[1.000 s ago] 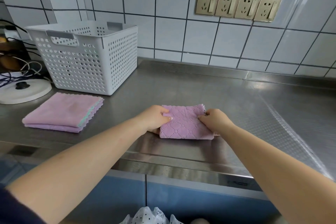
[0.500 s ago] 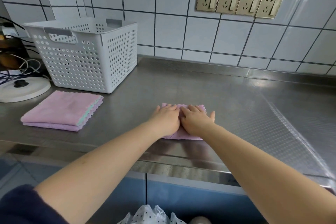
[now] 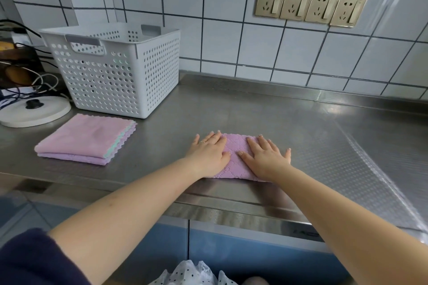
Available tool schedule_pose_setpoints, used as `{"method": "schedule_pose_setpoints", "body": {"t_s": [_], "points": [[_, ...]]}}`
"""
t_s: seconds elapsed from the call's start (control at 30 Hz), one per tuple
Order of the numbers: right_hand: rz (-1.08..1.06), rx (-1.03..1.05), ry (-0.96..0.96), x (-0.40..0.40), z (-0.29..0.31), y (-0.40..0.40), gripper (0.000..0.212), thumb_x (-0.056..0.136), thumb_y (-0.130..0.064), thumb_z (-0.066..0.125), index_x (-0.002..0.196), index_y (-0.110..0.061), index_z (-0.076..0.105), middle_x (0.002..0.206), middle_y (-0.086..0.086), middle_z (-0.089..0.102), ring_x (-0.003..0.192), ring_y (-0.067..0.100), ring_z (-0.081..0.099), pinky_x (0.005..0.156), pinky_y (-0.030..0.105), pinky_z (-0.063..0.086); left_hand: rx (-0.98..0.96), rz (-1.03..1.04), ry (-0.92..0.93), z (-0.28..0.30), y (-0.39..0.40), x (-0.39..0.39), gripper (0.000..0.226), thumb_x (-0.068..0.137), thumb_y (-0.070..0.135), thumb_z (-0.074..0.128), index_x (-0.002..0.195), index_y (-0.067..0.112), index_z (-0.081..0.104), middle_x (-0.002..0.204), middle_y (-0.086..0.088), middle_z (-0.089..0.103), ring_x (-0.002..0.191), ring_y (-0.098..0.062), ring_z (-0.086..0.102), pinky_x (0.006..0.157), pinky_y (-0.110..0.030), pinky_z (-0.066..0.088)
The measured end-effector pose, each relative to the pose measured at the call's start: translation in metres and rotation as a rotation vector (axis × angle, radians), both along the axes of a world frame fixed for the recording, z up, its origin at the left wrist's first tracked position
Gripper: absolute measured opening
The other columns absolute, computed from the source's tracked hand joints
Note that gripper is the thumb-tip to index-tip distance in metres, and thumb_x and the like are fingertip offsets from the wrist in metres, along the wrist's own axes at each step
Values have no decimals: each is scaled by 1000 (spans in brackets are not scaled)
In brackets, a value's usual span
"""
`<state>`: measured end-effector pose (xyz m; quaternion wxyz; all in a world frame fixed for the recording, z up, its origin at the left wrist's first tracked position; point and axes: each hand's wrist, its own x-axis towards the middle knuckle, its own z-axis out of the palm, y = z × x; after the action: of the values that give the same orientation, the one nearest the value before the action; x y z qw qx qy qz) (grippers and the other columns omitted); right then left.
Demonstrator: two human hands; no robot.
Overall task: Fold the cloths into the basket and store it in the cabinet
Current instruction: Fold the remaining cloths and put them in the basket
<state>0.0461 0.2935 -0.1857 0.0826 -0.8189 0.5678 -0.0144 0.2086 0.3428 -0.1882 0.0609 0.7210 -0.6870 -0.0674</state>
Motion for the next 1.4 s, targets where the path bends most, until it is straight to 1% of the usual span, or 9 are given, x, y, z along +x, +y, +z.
{"method": "schedule_pose_setpoints", "body": {"t_s": [0.1, 0.2, 0.33, 0.43, 0.57, 0.73, 0.87, 1.07, 1.4], "points": [[-57, -20, -26, -13, 8, 4, 69, 86, -71, 25, 145, -35, 21, 152, 4, 28, 143, 23, 19, 111, 61, 8, -51, 95, 68, 2, 8, 16, 60, 98, 47, 31, 150, 21, 16, 156, -12, 19, 145, -28, 13, 117, -48, 5], [-17, -6, -60, -31, 14, 10, 61, 90, -58, 41, 143, -31, 29, 142, 2, 44, 131, 25, 40, 110, 47, 28, -91, 107, 103, 5, 20, 29, 45, 100, 32, 30, 144, 24, 31, 142, -6, 46, 132, -28, 39, 113, -53, 13], [20, 70, -247, -30, 20, 17, 52, 89, -39, 58, 136, -23, 46, 131, 4, 55, 118, 23, 52, 91, 26, 38, -103, 70, 324, 4, 26, 25, 38, 100, 19, 35, 135, 19, 48, 142, -3, 48, 130, -26, 43, 113, -44, 23], [-32, 85, -412, -26, 24, 18, 52, 87, -24, 63, 136, -16, 47, 131, 5, 57, 117, 22, 54, 92, 27, 42, -127, 69, 498, 6, 24, 20, 38, 98, 15, 42, 135, 12, 49, 142, -7, 48, 127, -24, 46, 106, -30, 35], [-98, 172, -716, -15, 29, 25, 51, 86, -8, 62, 136, -13, 49, 136, 3, 52, 106, 18, 55, 94, 29, 44, -151, 125, 657, 13, 29, 23, 47, 94, 11, 52, 140, 9, 43, 144, -10, 43, 127, -23, 46, 100, -23, 33], [-119, 305, -955, 26, 32, 35, 51, 86, -5, 61, 135, -15, 50, 135, 2, 51, 104, 23, 61, 96, 43, 50, -216, 184, 681, 24, 51, 65, 48, 93, 10, 53, 140, 15, 44, 143, -6, 45, 128, -20, 46, 101, -22, 32], [-13, 394, -1079, 94, 39, 47, 51, 85, -3, 64, 134, -14, 51, 132, 5, 51, 107, 24, 60, 86, 34, 53, -280, 253, 637, 51, 80, 133, 49, 91, 7, 56, 138, 19, 47, 141, -4, 48, 126, -18, 48, 104, -26, 35], [95, 470, -1116, 195, 52, 64, 49, 84, -4, 64, 131, -10, 53, 118, 6, 56, 91, 18, 60, 87, 32, 53, -266, 324, 520, 88, 113, 218, 52, 90, 6, 58, 140, 15, 44, 146, -1, 42, 129, -15, 44, 97, -16, 28], [128, 478, -992, 277, 44, 77, 52, 82, -6, 67, 132, -10, 53, 113, 5, 56, 83, 17, 58, 91, 34, 52, -269, 456, 554, 67, 134, 295, 50, 89, 6, 58, 136, 17, 49, 139, -5, 49, 119, -16, 50, 92, -18, 34]]}}
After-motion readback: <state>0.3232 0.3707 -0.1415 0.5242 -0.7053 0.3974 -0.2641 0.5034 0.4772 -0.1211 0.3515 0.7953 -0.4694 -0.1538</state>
